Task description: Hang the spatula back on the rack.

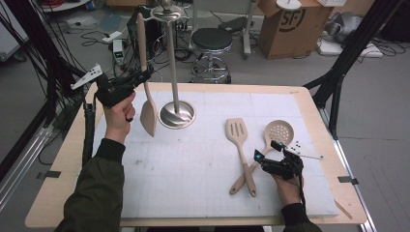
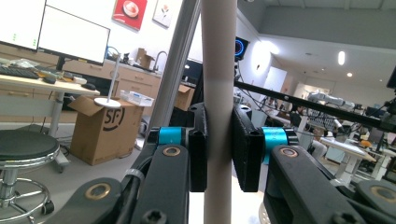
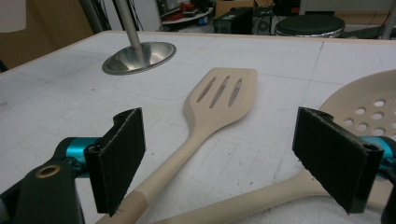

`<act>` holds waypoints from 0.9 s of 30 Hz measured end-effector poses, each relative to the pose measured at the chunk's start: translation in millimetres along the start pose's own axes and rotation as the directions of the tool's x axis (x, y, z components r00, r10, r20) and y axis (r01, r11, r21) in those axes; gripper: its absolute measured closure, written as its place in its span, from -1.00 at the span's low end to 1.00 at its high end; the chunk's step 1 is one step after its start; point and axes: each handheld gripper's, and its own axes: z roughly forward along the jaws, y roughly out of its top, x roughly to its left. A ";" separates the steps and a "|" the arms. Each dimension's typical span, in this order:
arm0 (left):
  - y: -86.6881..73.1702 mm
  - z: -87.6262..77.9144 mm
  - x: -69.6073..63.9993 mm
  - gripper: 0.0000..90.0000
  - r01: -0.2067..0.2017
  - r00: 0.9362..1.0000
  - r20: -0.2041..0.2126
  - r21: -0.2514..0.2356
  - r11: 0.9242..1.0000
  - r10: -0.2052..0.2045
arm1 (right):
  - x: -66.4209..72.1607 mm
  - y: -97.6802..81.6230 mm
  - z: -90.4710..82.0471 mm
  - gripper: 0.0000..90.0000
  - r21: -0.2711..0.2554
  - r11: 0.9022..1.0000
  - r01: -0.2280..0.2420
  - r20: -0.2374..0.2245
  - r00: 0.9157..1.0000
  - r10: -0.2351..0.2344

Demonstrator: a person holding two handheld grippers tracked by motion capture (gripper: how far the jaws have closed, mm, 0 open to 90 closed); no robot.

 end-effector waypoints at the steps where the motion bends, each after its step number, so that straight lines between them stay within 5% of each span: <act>1: -0.3 -0.1 -0.8 0.73 0.002 1.000 0.004 0.000 1.000 -0.002 | 0.2 0.0 -0.1 -0.64 0.001 1.000 0.000 0.000 1.000 0.000; 18: -5.3 -1.3 -3.6 0.73 -0.020 1.000 -0.012 0.032 0.999 0.021 | 0.4 -0.1 -0.6 -0.64 0.001 1.000 0.000 0.003 1.000 0.000; 27: -3.0 -0.7 -6.3 0.73 -0.029 0.997 -0.064 0.049 0.998 0.032 | -0.2 -0.3 -0.7 -0.64 0.001 1.000 -0.003 0.004 1.000 0.003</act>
